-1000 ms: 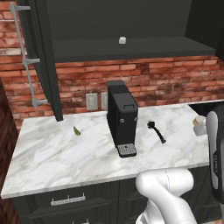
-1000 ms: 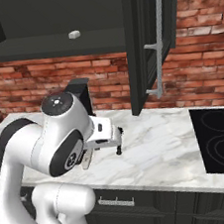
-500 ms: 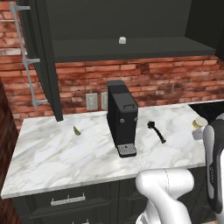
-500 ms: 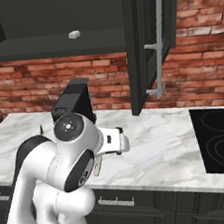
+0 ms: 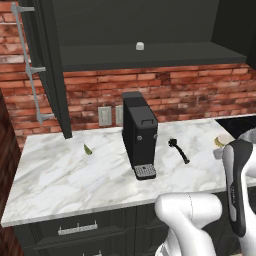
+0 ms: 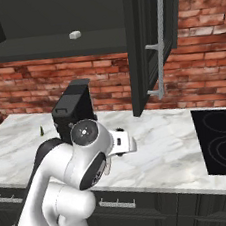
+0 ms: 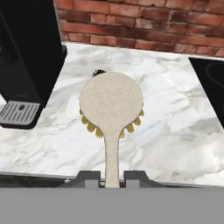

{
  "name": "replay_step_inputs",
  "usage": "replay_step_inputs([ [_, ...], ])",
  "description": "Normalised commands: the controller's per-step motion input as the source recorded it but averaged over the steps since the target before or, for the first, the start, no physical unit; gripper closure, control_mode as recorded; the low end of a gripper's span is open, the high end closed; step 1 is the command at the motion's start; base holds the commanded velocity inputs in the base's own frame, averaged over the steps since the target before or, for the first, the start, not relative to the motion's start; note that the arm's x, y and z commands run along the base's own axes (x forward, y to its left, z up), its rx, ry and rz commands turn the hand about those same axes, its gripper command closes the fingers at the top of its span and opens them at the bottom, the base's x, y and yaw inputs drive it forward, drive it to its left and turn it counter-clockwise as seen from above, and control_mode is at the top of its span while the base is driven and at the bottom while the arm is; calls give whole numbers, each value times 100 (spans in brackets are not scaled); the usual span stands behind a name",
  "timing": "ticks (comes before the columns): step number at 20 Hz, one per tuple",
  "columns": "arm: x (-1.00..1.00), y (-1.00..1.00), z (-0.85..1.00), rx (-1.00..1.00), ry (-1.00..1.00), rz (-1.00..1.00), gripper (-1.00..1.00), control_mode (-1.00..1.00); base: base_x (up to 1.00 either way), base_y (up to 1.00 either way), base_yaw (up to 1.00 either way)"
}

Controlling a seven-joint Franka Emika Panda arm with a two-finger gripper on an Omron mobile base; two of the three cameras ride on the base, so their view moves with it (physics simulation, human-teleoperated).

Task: Pick the dish brush and dish brush from the cabinet and place them on the counter.

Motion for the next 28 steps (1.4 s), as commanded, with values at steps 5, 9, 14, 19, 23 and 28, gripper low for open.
replay_step_inputs([
  [5,26,-13,-48,-4,-3,-4,100,-100,0,0,0],
  [9,42,-8,-26,-1,-6,-1,100,-100,0,0,0],
  [14,44,-11,-36,0,-7,0,100,-100,0,0,0],
  [19,34,-17,-43,-2,1,0,100,-100,0,0,0],
  [23,41,-18,-38,-2,5,0,100,-100,0,0,0],
  [28,44,-20,-37,-2,8,0,100,-100,0,0,0],
])
